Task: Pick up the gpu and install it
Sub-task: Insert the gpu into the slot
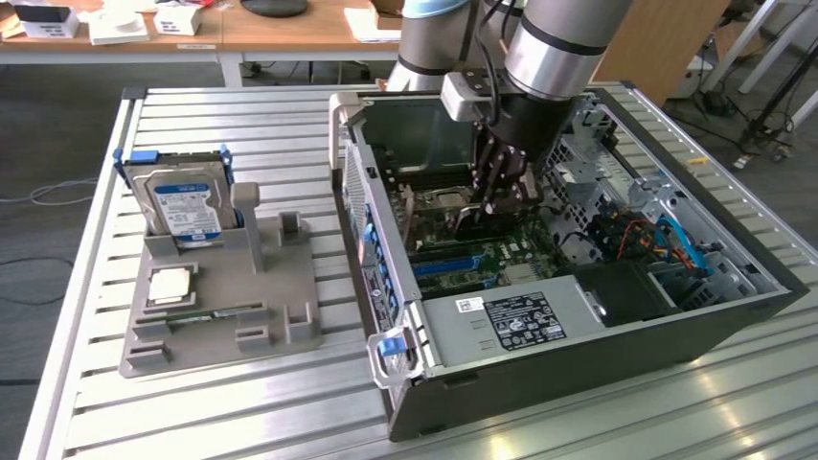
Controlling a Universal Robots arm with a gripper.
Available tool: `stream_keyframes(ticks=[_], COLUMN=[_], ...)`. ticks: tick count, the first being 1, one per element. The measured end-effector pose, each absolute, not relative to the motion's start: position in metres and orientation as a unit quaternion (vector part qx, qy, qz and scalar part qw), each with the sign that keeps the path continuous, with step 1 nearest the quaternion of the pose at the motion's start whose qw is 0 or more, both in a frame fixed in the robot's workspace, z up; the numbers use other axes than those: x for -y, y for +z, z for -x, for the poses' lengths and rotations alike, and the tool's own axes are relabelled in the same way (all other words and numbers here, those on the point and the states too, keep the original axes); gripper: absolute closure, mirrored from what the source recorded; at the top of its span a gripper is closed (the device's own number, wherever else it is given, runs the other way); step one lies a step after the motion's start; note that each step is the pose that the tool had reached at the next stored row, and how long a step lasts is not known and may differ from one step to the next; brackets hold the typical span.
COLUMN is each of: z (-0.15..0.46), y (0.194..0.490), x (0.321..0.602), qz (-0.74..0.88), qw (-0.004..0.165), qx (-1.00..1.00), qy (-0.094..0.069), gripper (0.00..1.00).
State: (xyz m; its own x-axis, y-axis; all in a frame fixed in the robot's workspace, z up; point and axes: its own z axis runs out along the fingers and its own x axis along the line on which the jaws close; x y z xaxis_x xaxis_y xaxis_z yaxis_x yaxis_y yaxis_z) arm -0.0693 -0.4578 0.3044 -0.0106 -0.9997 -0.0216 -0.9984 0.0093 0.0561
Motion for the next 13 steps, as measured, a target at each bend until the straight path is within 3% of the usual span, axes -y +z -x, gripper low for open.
stream_keyframes(ticks=[13], z=[0.0694], y=[0.3003], x=[0.4579], qz=[-0.703], qw=[0.012], qx=[0.710], qy=[-0.028], gripper=[0.73])
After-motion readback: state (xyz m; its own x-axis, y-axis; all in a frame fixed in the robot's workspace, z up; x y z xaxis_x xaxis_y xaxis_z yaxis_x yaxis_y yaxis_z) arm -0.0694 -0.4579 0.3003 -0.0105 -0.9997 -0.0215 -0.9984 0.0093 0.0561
